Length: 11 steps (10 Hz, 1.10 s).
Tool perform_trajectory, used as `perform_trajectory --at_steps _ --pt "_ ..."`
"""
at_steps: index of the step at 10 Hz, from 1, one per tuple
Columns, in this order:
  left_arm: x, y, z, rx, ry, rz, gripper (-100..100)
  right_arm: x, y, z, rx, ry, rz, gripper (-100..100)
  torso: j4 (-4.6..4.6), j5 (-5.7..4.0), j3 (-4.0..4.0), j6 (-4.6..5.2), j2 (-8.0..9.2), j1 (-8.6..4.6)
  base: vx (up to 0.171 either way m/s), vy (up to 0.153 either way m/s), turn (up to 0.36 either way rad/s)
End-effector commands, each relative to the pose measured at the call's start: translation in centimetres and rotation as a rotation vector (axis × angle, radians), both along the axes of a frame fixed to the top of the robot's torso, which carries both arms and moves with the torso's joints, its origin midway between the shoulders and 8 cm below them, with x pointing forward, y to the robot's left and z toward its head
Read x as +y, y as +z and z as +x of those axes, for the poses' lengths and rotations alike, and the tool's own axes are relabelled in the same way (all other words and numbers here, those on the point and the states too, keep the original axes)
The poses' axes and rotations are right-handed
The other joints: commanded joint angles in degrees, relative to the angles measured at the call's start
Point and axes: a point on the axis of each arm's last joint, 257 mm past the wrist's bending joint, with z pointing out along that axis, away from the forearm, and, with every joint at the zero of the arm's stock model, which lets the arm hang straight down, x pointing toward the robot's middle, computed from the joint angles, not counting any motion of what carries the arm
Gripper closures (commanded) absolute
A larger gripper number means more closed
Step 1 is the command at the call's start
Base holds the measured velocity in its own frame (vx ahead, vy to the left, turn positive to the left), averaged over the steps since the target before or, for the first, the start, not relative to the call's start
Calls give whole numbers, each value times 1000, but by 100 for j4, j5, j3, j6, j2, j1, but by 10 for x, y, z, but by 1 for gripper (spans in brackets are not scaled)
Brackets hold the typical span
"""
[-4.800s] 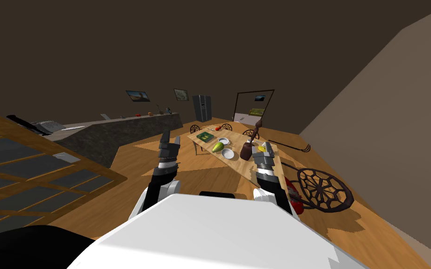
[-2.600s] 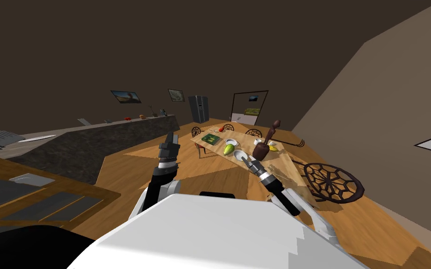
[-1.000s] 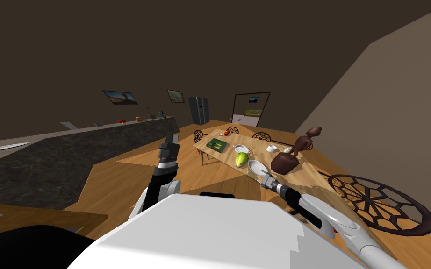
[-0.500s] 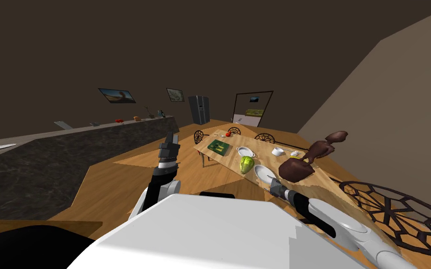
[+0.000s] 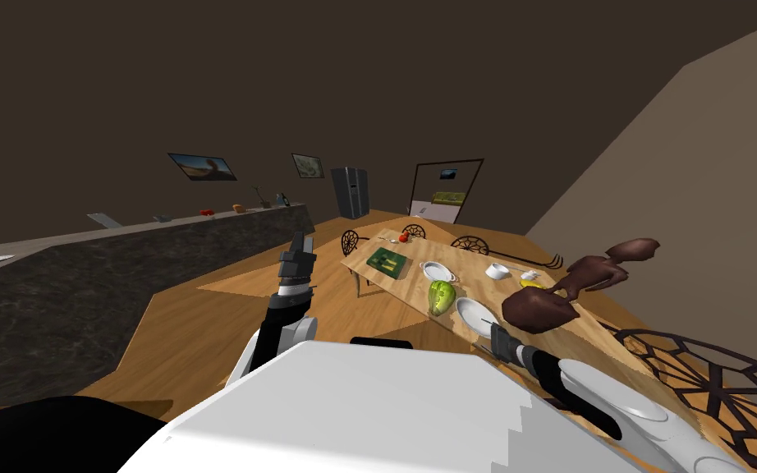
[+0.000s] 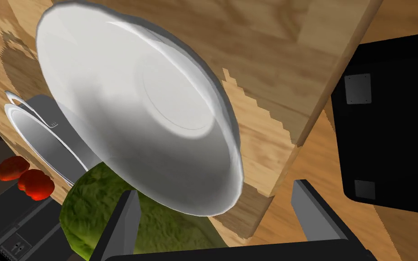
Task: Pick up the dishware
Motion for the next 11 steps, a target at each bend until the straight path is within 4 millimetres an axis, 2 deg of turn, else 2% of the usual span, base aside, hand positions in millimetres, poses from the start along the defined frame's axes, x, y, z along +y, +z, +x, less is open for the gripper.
perform_trajectory --at_steps 1,3,4,5,6,7,8,9,11 --pt "0 0 0 0 0 0 0 -17 -4 -12 37 22 -56 -100 0 0 0 0 0 0 86 41 8" --pt "0 0 0 0 0 0 0 -35 -15 -37 96 49 -114 -100 0 0 0 1 0 5 93 58 4" --pt "0 0 0 0 0 0 0 -30 -15 -28 75 37 -93 -100 -1 2 -3 1 -5 9 49 29 -5" --pt "0 0 0 0 0 0 0 -31 -15 -29 79 41 -97 0 1 1 4 0 9 0 8 5 1" --pt "0 0 0 0 0 0 0 -25 -25 -31 76 30 -97 -100 5 -2 13 1 23 -9 22 -29 59" --pt "0 0 0 0 0 0 0 -22 -31 -33 76 24 -96 -100 5 -5 14 0 23 -22 26 -51 76" --pt "0 0 0 0 0 0 0 -23 -27 -32 76 29 -95 -100 5 -8 13 0 22 -31 11 -24 18" --pt "0 0 0 0 0 0 0 -23 -28 -32 76 28 -96 100 6 -6 15 2 27 -25 0 0 0" --pt "0 0 0 0 0 0 0 -23 -29 -35 83 34 -100 100 19 -5 24 5 31 -16 -6 -3 12"
